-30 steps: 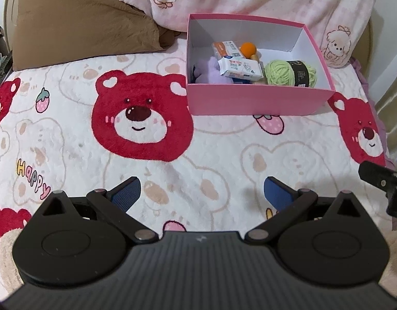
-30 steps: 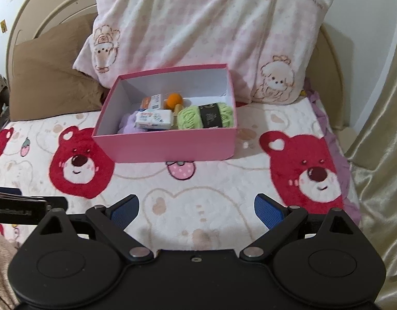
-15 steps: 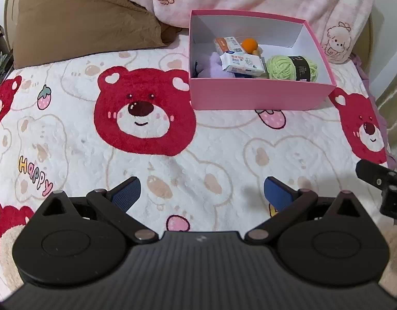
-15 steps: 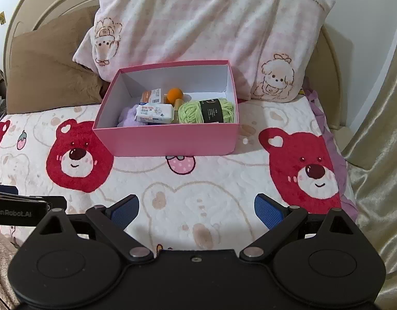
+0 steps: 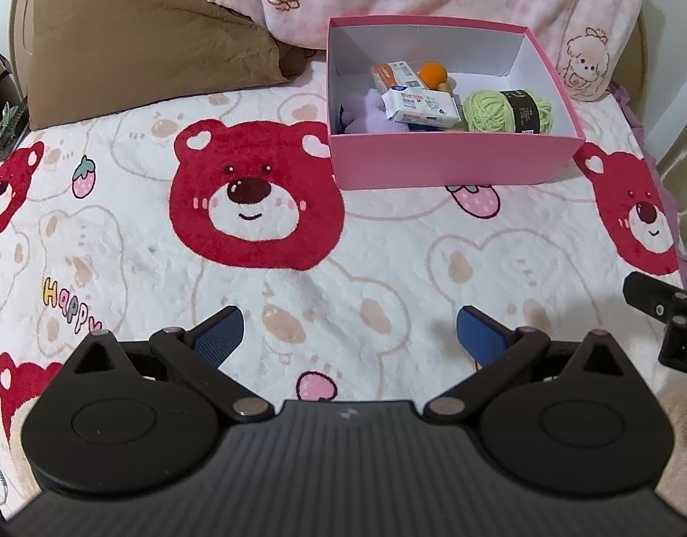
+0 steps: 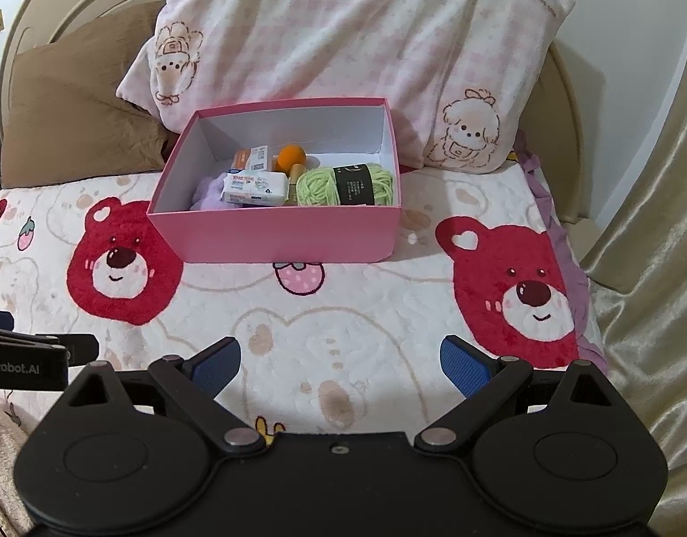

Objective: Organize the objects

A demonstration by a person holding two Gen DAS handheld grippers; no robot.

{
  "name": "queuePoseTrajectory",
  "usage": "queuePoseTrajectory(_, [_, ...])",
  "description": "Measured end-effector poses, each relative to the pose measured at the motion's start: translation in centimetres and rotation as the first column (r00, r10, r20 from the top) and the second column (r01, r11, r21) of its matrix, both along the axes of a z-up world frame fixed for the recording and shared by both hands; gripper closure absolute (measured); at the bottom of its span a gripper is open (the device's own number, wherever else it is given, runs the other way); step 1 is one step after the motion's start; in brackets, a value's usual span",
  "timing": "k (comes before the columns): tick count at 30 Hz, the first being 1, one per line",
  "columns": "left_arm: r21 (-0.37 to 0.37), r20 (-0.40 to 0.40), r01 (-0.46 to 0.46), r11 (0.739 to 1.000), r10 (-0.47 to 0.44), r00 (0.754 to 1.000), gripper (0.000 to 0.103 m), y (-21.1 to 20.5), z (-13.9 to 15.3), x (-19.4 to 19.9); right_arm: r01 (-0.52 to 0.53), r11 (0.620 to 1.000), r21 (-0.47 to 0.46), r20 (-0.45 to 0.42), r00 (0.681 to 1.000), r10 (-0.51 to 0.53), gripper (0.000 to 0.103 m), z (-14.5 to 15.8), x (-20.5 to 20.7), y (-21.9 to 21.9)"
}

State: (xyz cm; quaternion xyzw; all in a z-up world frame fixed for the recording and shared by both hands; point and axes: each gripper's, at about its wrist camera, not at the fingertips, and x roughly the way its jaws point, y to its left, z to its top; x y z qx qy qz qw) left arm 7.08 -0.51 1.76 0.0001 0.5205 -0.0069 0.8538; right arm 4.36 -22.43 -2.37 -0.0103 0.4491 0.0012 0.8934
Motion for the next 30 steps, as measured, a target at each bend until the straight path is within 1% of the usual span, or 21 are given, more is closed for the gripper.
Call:
queuePoseTrajectory(11, [0.013,0.002,0.000,1.000,0.000,1.000,0.000,-0.1,0.0,-0.1,0.018,1.000,-0.017,0.000,1.000,-0.018,0.005,-0.2,-0.1,-0.6])
queuePoseTrajectory(17, [-0.023,-0.002,-0.005,1.000,0.005,1.000,0.000,-0.2,0.2,-0.1,0.026,1.000,-0.016,-0.001,1.000,-0.026,0.005,-0.1,-0.2,-0.6])
queuePoseTrajectory(30, [0.003,0.011,0.008,1.000,-0.008,1.000,0.000,-0.4,0.4,-0.4,0.023,1.000,-0.020,0.005,1.000,-0.023,0.005,0.0,-0.4,-1.1])
